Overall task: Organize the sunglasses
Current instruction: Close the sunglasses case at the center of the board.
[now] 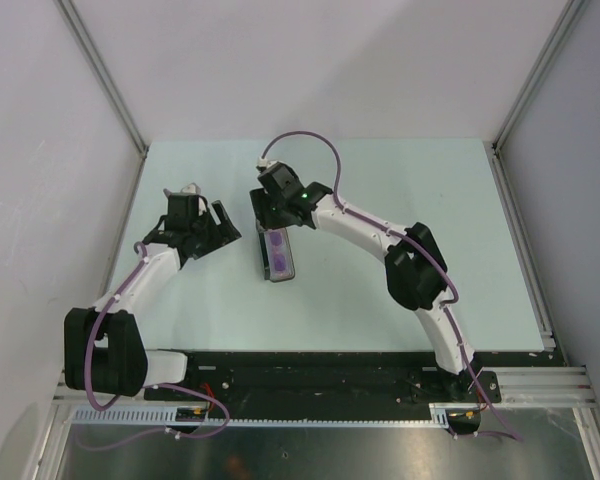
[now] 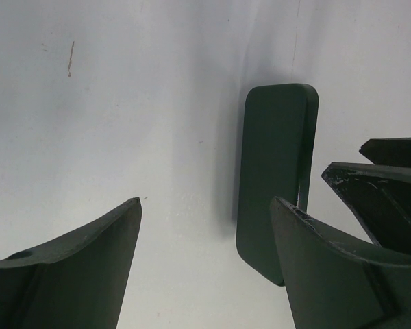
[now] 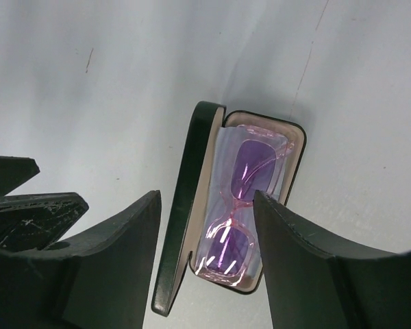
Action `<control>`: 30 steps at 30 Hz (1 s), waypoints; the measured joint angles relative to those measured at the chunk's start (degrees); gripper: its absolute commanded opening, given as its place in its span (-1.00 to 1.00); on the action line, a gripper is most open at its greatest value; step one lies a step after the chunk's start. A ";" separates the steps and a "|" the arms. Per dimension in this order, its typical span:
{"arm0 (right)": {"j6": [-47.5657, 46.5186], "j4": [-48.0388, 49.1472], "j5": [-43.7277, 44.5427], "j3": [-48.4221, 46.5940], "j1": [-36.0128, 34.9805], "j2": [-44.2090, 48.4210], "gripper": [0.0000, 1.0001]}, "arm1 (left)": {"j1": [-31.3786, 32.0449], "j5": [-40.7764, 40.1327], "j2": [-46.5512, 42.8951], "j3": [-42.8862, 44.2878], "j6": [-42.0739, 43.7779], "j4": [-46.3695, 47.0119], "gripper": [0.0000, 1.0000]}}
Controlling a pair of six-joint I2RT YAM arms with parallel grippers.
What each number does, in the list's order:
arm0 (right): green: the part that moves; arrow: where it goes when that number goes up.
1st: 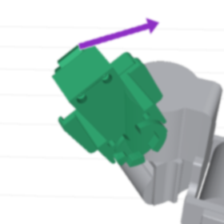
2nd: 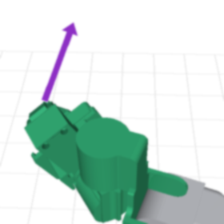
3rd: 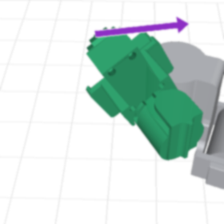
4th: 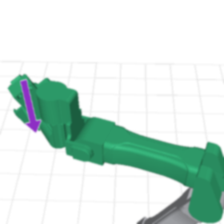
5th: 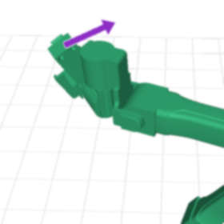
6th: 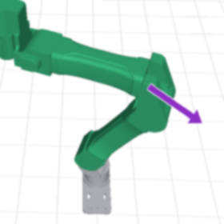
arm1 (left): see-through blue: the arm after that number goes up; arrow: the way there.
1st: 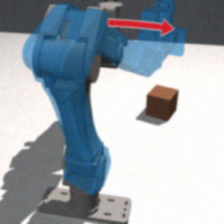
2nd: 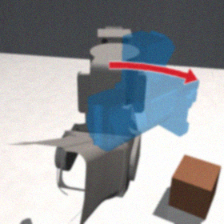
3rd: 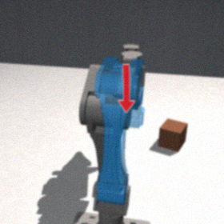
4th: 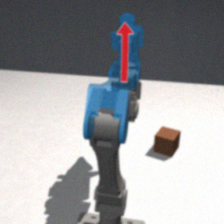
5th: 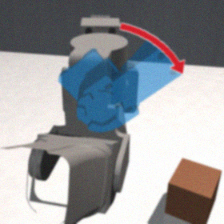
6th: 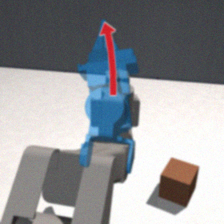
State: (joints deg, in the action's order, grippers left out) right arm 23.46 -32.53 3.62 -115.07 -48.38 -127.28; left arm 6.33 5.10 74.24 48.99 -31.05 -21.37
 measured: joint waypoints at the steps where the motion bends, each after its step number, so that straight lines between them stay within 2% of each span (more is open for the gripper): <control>1: 0.02 0.00 0.00 0.00 -0.09 0.11 0.25 | 0.00 0.00 0.00 0.00 0.02 0.00 0.63; 14: 0.02 -0.33 -7.41 -0.11 -0.09 0.04 0.01 | 0.00 -0.42 0.00 0.00 0.02 0.02 0.63; 26: 0.07 -0.98 -12.15 -0.15 1.05 -2.99 -0.01 | 0.00 -0.39 0.00 0.00 0.02 0.00 0.63; 28: 0.07 -1.11 -12.41 -0.15 1.11 -3.30 -0.15 | 0.00 -0.39 0.00 0.00 0.02 0.00 0.63; 30: 0.13 -1.11 -13.07 -0.15 1.36 -3.48 -0.40 | 0.00 -0.39 0.00 0.00 0.02 0.00 0.63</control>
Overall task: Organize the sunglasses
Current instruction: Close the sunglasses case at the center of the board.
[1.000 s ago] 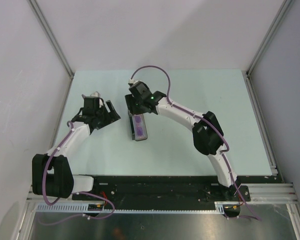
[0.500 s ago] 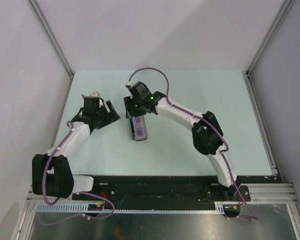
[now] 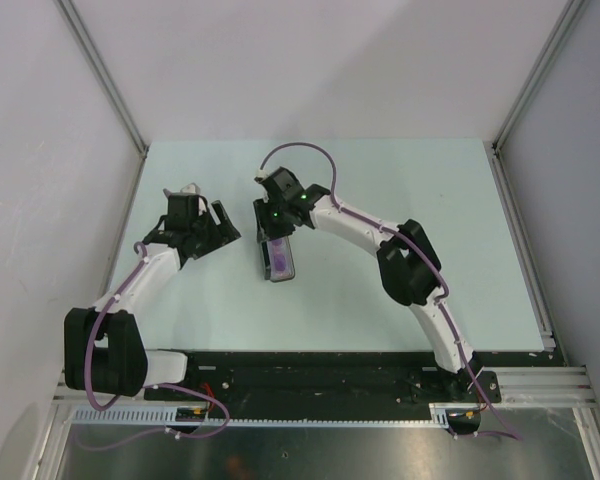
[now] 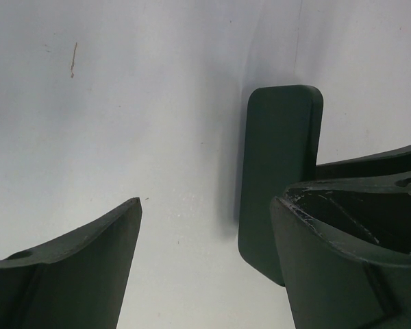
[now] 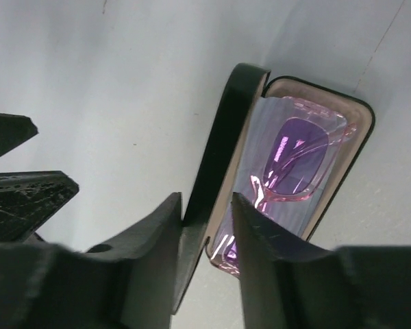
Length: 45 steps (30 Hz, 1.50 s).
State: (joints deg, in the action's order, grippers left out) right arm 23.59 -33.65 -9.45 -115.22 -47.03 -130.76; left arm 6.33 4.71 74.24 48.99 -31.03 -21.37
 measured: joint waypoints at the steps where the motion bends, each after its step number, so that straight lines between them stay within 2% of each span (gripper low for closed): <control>1: 0.15 0.07 -0.48 0.00 0.11 0.00 -0.45 | 0.00 0.00 0.00 0.00 0.00 0.00 0.63; 9: 1.51 1.99 -5.27 1.27 1.33 0.00 -0.99 | 0.00 0.00 -0.07 -0.04 0.00 0.00 0.63; 25: 8.11 17.46 -20.55 14.05 7.54 2.82 -1.00 | 0.00 0.07 -0.33 -0.35 0.00 -0.04 0.63; 45: 11.45 27.58 -28.74 20.31 10.93 2.84 -1.00 | 0.02 4.26 -0.31 -0.50 0.00 -0.17 0.63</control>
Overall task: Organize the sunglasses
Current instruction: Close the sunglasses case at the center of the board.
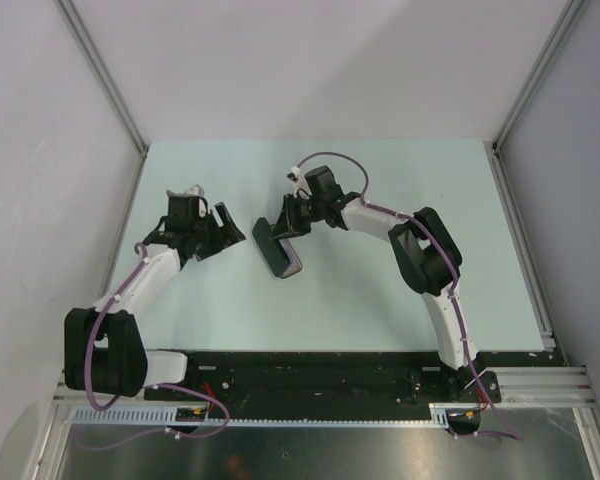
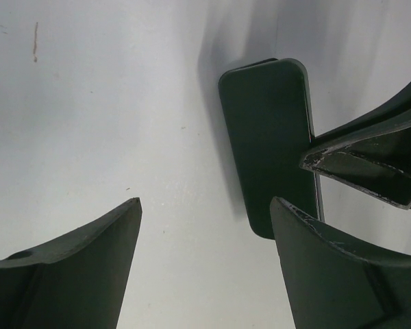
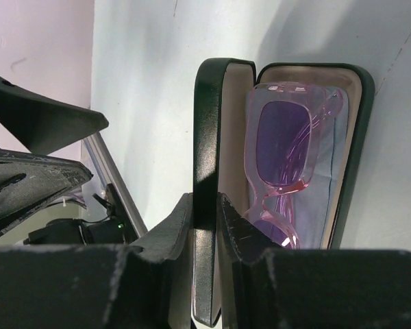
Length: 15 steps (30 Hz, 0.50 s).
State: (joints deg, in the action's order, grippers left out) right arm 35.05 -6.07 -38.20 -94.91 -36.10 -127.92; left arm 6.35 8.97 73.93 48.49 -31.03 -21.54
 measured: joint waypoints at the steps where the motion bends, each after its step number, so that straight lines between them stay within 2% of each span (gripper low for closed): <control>1: 0.11 0.35 -0.39 0.24 0.22 0.00 -1.00 | 0.00 0.31 0.15 0.00 0.02 0.00 0.63; 15: -0.39 0.44 -2.67 0.44 1.79 -0.35 -0.73 | 1.42 2.91 3.21 0.00 0.00 0.24 0.63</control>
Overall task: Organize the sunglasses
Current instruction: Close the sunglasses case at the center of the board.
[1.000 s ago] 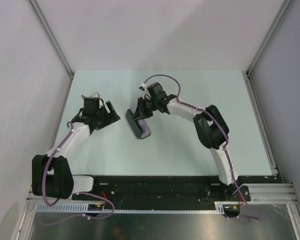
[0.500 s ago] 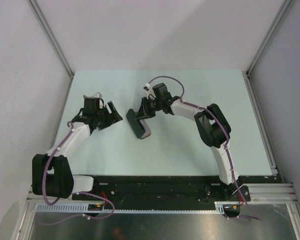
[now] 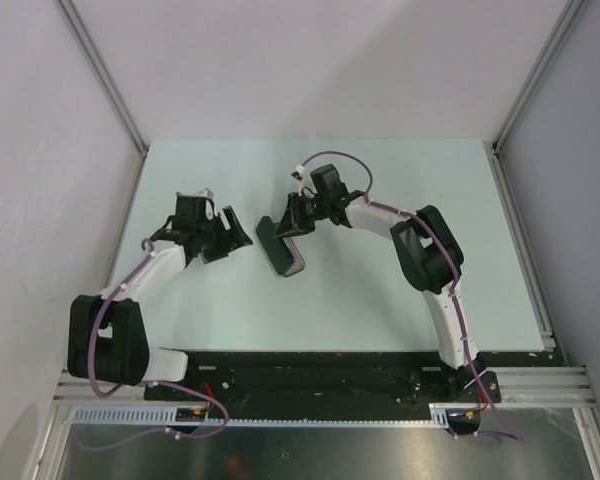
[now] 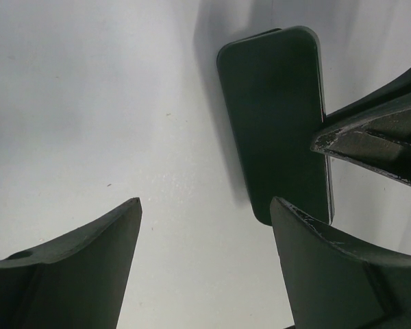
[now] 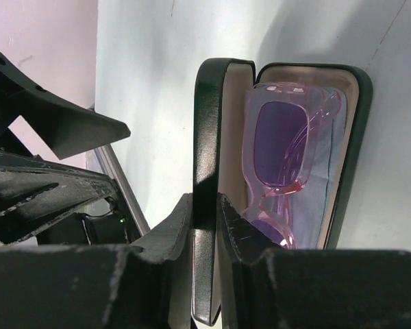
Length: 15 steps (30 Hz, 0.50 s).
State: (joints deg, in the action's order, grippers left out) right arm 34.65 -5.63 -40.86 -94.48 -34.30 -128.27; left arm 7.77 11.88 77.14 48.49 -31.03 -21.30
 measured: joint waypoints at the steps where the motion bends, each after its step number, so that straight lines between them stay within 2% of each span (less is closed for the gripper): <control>1: -0.04 0.02 -0.33 0.00 0.17 -0.13 -0.68 | 0.22 0.33 0.39 0.00 0.00 0.22 0.64; 15: -2.71 -2.23 0.46 -0.15 1.81 -0.74 -0.43 | 3.06 1.99 6.86 1.64 -1.11 3.89 0.63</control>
State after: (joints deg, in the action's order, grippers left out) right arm 31.94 -7.86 -40.40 -94.63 -32.49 -129.01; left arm 10.83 13.87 84.01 50.13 -32.14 -17.41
